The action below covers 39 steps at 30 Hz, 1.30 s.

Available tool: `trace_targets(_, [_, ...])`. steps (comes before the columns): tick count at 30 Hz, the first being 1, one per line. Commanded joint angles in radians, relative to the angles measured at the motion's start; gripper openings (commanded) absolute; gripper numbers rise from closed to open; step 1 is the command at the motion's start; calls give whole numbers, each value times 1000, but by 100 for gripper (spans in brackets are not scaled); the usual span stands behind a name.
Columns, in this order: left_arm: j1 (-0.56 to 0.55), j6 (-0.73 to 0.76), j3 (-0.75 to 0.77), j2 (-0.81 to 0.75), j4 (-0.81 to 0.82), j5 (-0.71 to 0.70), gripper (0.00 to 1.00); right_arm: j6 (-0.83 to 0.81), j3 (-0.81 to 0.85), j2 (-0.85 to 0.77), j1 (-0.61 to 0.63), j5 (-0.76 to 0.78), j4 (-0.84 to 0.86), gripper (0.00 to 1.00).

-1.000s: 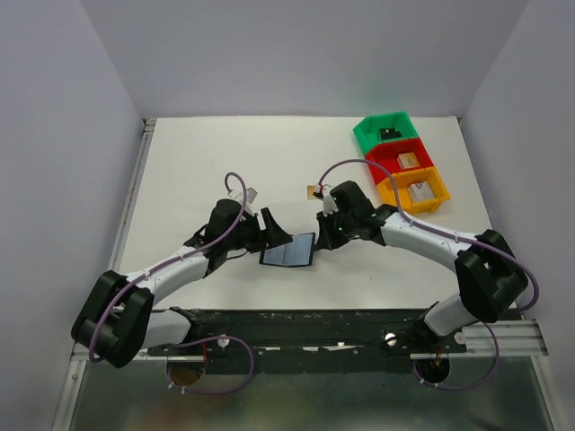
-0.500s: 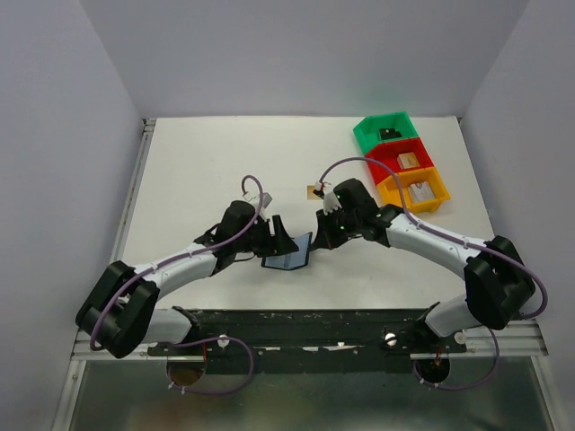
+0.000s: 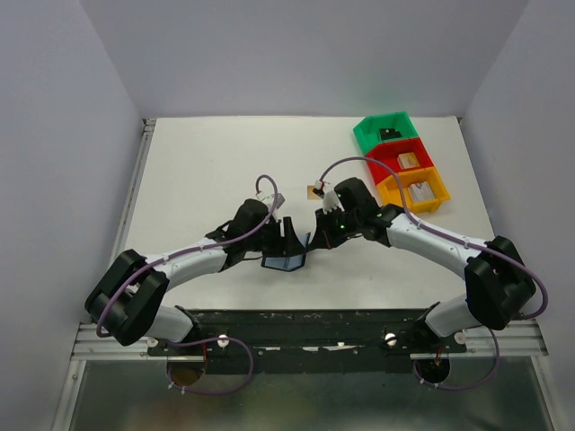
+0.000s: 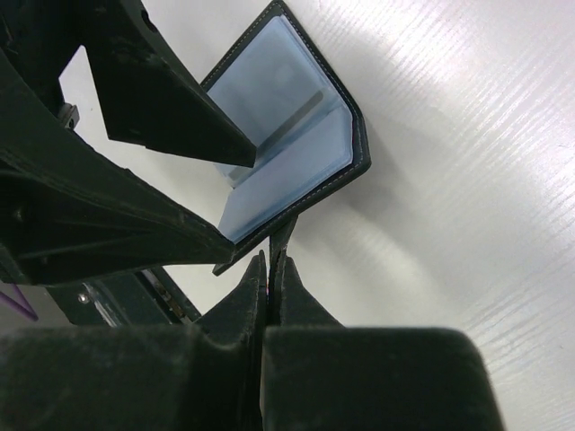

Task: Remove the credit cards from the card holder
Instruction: Remove the credit card from the card holder.

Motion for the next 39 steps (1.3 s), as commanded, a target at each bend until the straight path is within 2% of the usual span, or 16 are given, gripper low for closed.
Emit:
trace_targets(1, [-14,27,26,16,-28,-37,68,11,10,-30,-8,-38,24,0])
trace_targets(5, [-14,30,25,12,-39,-55,63,4,2,-33,-18,-38,21,0])
trace_targets(15, [-14,30,29,20,-48,-76,62,-12,-10,-36,-30,-38,14,0])
trace_targets(20, [-15,25,31,26,-34,-61,63,-12,-5,-36,-31,-53,14,0])
trace_targets(26, [-27,31,54,34,-46,-63,70,-12,1,-28,-31,-64,14,0])
trace_targets(39, [-32,33,49,37,-51,-81,66,-15,-2,-27,-35,-58,14,0])
